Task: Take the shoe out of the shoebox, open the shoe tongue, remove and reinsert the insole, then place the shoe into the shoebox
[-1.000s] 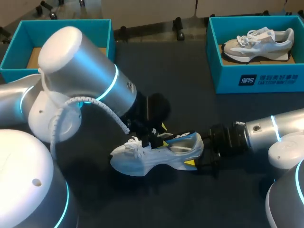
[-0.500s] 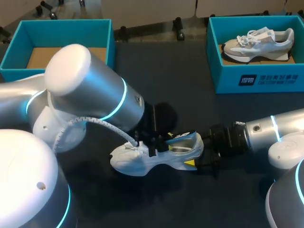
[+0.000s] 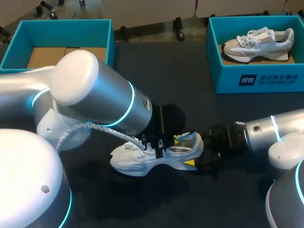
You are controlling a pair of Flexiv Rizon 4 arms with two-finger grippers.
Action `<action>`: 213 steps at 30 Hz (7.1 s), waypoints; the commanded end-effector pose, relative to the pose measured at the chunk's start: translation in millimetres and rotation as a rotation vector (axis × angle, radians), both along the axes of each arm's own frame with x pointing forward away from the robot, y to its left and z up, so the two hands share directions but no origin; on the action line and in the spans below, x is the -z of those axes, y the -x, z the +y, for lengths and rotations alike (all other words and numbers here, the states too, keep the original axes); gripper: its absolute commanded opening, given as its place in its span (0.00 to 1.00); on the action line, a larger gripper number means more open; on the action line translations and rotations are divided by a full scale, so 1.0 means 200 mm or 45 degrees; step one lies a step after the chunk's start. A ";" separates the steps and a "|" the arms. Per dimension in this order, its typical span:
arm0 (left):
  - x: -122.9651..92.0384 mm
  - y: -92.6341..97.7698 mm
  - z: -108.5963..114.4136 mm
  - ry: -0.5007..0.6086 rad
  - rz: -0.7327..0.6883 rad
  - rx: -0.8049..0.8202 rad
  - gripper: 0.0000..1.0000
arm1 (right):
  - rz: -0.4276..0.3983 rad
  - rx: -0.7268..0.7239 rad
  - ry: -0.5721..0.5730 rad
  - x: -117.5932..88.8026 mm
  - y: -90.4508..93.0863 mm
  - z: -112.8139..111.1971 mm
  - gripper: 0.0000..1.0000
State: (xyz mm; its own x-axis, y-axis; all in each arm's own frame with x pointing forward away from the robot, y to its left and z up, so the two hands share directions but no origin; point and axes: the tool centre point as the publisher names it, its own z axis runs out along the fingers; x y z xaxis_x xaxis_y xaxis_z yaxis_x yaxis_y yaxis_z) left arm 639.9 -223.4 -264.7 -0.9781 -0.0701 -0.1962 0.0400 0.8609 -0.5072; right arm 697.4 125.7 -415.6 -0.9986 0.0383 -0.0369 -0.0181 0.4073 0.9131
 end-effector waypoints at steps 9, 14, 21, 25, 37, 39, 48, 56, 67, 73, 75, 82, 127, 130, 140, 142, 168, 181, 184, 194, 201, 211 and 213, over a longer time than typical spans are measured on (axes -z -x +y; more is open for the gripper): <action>-0.16 0.04 0.04 -0.010 -0.014 -0.007 0.00 | -0.001 0.003 0.005 0.02 0.01 0.01 0.00; -0.17 0.03 0.07 -0.003 0.000 -0.015 0.18 | -0.001 0.003 0.005 0.02 0.01 0.01 0.00; -0.16 -0.01 0.09 0.004 0.001 -0.025 0.40 | -0.001 0.003 0.005 0.02 0.01 0.01 0.00; -0.15 -0.04 0.08 0.011 -0.006 -0.034 0.40 | -0.001 0.003 0.005 0.02 0.01 0.01 0.00; -0.07 -0.13 0.02 0.018 -0.006 -0.047 0.42 | -0.001 0.003 0.005 0.02 0.01 0.01 0.00; -0.06 -0.14 0.01 0.017 -0.005 -0.044 0.42 | -0.001 0.003 0.005 0.02 0.01 0.01 0.00; 0.00 -0.20 -0.04 0.007 -0.002 -0.045 0.41 | -0.001 0.003 0.005 0.02 0.01 0.01 0.00; 0.06 -0.23 -0.06 -0.017 0.015 -0.051 0.40 | -0.001 0.003 0.005 0.02 0.01 0.01 0.00; 0.12 -0.25 -0.07 -0.050 0.024 -0.055 0.40 | -0.001 0.003 0.005 0.02 0.01 0.01 0.00; 0.16 -0.27 -0.08 -0.071 0.031 -0.060 0.37 | -0.001 0.003 0.005 0.02 0.01 0.01 0.00; 0.17 -0.27 -0.08 -0.076 0.029 -0.063 0.24 | -0.001 0.003 0.005 0.02 0.01 0.01 0.00; 0.15 -0.28 -0.08 -0.069 0.019 -0.062 0.00 | -0.001 0.003 0.005 0.02 0.01 0.01 0.00; -0.04 -0.08 0.19 0.067 0.019 0.044 0.48 | -0.001 0.003 0.005 0.02 0.01 0.01 0.00; -0.04 -0.06 0.20 0.082 0.007 0.050 0.69 | -0.001 0.003 0.005 0.02 0.01 0.01 0.00; 0.03 0.00 0.15 0.128 -0.076 0.043 0.74 | -0.001 0.003 0.005 0.02 0.01 0.01 0.00; 0.05 0.00 0.14 0.139 -0.088 0.037 0.73 | -0.001 0.003 0.005 0.02 0.01 0.01 0.00; 0.12 -0.04 0.03 0.222 -0.196 -0.152 0.75 | -0.001 0.003 0.005 0.02 0.01 0.01 0.00; 0.14 -0.07 0.00 0.249 -0.263 -0.218 0.74 | -0.001 0.003 0.005 0.02 0.01 0.01 0.00; 0.15 -0.09 -0.01 0.250 -0.266 -0.218 0.72 | -0.001 0.003 0.005 0.02 0.01 0.01 0.00; 0.19 -0.13 -0.03 0.262 -0.290 -0.214 0.64 | -0.001 0.003 0.005 0.02 0.01 0.01 0.00; 0.22 -0.15 -0.03 0.259 -0.310 -0.237 0.60 | -0.001 0.003 0.005 0.02 0.01 0.01 0.00; 0.25 -0.19 -0.04 0.257 -0.328 -0.259 0.51 | -0.001 0.003 0.005 0.02 0.01 0.01 0.00; 0.25 -0.19 -0.05 0.255 -0.331 -0.263 0.50 | -0.001 0.003 0.005 0.02 0.01 0.01 0.00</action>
State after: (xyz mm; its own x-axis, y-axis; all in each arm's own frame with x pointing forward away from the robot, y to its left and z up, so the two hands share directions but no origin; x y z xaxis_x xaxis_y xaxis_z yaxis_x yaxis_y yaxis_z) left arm 677.5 -228.7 -312.7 -0.8614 -0.3187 -0.3955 0.0279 0.7478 -0.6633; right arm 697.4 125.7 -415.7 -0.9986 0.0383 -0.0369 -0.0181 0.4073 0.9131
